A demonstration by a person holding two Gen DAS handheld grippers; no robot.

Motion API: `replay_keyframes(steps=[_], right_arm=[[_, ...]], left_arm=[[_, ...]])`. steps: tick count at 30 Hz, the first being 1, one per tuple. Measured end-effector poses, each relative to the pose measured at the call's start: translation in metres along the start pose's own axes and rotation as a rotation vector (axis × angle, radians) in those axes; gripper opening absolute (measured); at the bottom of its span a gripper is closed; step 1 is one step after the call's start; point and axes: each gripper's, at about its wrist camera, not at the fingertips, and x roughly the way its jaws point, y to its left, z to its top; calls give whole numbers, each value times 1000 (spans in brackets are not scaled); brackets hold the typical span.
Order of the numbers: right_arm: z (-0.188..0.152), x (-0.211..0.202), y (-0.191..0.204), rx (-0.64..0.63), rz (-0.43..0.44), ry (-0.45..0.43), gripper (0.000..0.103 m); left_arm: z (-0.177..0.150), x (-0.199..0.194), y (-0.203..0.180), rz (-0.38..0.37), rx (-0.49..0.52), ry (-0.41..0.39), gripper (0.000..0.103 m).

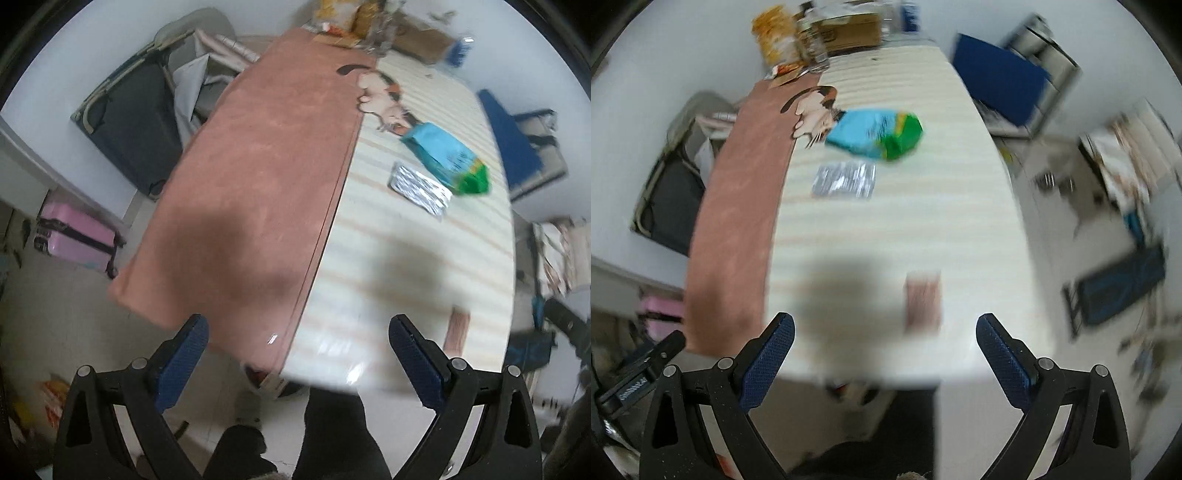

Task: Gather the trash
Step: 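Move both tools back over the table toward the foil pack and rice bag, then grasp the silver foil pack with the left tool while the right tool grasps the blue rice bag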

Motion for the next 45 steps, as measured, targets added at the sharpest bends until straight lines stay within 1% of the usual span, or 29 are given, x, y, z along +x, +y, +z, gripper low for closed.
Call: replay_keyframes(steps=[3,5,8,10,13,15,17,19,20,21,23,26,29,31,32,33,34,35,37,39,40,41,42,43,44,45], right_arm=[[79,47,-3,-204,-66,46,100],[122,79,-1,-327,-109,86,100],[178,135,12,-522,-141,172,100],[195,162,25,-621,-142,216,100],[218,209,40,-749,-132,317,100],[222,233,46,-793,-117,376,100],[224,256,50,-820,-114,421,100],[225,272,48,-802,-87,443,100],[226,279,43,-755,-79,450,99],[229,282,37,-712,-72,452,96],[237,285,14,-565,-39,447,92],[244,281,-26,-378,-42,412,91],[244,275,-64,-221,-42,383,91],[241,272,-83,-149,-45,365,90],[239,271,-92,-120,-46,358,90],[238,270,-96,-104,-46,354,90],[237,269,-101,-90,-48,347,90],[235,268,-104,-84,-52,344,90],[232,268,-107,-78,-47,346,89],[230,266,-109,-84,-41,350,89],[227,264,-110,-88,-38,352,89],[221,262,-111,-95,-36,354,89],[220,259,-112,-102,-34,359,89],[214,257,-113,-118,-30,376,89],[210,257,-112,-133,-21,398,89],[207,255,-109,-136,-17,404,90]], left_arm=[[40,37,-36,51,-51,55,100],[58,59,-55,77,-82,83,100],[85,93,-77,101,-148,132,100],[100,111,-87,117,-186,161,100],[115,133,-96,131,-225,201,100],[119,144,-98,142,-243,227,100],[123,155,-99,134,-271,263,100],[124,160,-99,115,-298,286,100],[125,161,-99,102,-313,295,100],[126,162,-99,82,-334,302,100],[128,164,-100,35,-383,312,100],[133,173,-103,-49,-500,345,100],[137,191,-110,-139,-615,396,99],[139,202,-116,-156,-666,417,99],[141,206,-119,-145,-679,419,98],[144,208,-122,-126,-681,412,94],[146,209,-124,-103,-669,405,87],[147,209,-129,-60,-634,402,81],[151,209,-143,-23,-536,403,81],[147,206,-159,0,-368,388,77],[142,204,-169,9,-243,378,77],[134,203,-180,20,-97,372,76],[126,200,-188,50,21,363,76],[119,198,-191,81,103,349,77],[115,196,-189,87,128,339,76],[112,194,-184,81,128,336,77]])
